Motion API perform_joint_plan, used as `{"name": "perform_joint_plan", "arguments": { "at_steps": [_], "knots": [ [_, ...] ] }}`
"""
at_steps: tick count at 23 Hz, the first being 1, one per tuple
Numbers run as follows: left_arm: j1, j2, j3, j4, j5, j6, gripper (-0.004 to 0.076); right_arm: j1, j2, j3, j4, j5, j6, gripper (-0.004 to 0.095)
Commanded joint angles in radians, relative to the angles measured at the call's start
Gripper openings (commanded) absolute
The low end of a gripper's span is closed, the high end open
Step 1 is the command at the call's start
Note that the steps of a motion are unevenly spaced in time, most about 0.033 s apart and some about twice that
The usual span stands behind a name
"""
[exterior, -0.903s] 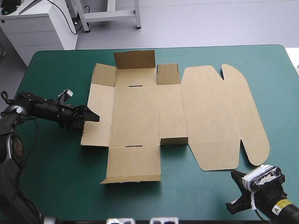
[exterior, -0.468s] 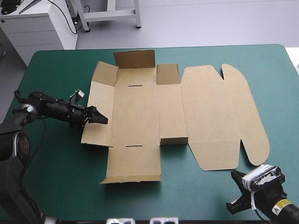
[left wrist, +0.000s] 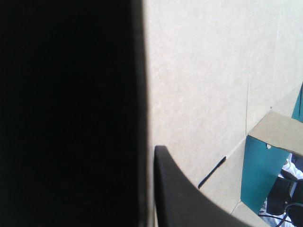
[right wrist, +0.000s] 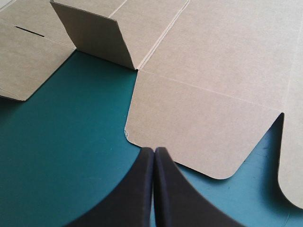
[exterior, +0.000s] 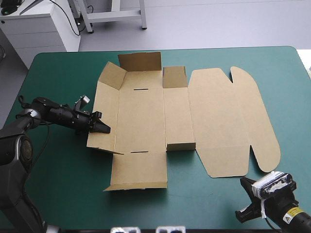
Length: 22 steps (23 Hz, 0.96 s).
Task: Fold the box
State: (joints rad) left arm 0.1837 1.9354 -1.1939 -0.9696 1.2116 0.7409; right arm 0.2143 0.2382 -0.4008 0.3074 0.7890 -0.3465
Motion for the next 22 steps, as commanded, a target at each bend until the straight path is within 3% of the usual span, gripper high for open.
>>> {"name": "perform_joint_plan", "arguments": {
  "at_steps": [1, 12, 16, 22],
  "knots": [
    [-0.008, -0.046, -0.02, -0.046, 0.025, 0.013, -0.0008, 0.0, 0.011, -0.027, 0.019, -0.066, -0.002, -0.0014],
    [-0.06, -0.112, -0.133, 0.018, 0.073, 0.032, -0.0008, 0.0, 0.011, -0.027, 0.019, -0.066, -0.002, -0.0014],
    [-0.198, -0.178, -0.41, 0.313, 0.081, -0.113, -0.0008, 0.0, 0.011, -0.027, 0.019, -0.066, -0.002, -0.0014],
    [-0.509, -0.193, -0.74, 0.707, 0.057, -0.113, -0.0008, 0.0, 0.011, -0.027, 0.019, -0.066, -0.002, -0.0014]
  ]
}}
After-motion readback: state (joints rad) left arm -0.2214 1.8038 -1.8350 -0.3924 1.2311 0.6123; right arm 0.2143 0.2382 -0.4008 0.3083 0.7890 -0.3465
